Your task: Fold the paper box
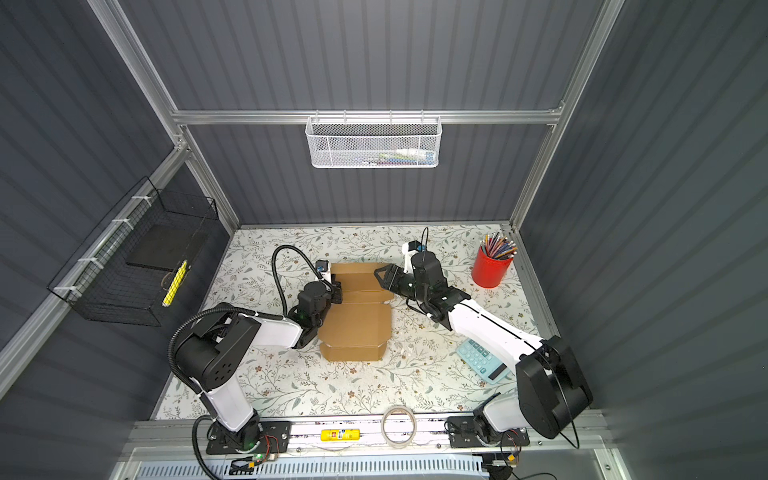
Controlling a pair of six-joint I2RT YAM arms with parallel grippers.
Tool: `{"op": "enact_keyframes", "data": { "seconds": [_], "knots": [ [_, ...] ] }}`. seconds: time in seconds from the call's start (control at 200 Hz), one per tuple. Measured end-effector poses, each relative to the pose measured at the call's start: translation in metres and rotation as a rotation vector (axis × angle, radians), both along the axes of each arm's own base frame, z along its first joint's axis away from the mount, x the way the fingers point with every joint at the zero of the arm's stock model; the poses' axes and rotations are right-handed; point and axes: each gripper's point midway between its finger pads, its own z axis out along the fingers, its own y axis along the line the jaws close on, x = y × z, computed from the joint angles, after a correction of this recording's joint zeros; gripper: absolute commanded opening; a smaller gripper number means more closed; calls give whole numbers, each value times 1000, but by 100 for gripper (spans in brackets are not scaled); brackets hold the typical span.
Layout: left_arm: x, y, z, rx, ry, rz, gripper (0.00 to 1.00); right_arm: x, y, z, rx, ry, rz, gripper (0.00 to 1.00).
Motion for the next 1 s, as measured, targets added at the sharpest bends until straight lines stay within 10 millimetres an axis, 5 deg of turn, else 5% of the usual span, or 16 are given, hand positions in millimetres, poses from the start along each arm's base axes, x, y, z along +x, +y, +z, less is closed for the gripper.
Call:
{"op": "enact_keyframes", "data": {
  "seconds": [0.19, 0.355, 0.63, 1.001],
  "knots": [
    [-1, -5, 0, -4, 3, -33, 0, 18, 22, 36, 8, -78, 45, 34],
    [-2, -8, 0, -1, 3, -50, 0, 35, 48, 43, -14, -99, 94, 20],
    [-2, -9, 0, 16, -1, -61, 0, 47, 77, 14, -86, -50, 139, 9],
    [-2, -10, 0, 29, -4, -68, 0, 55, 84, -22, -152, 19, 146, 7]
  ]
}}
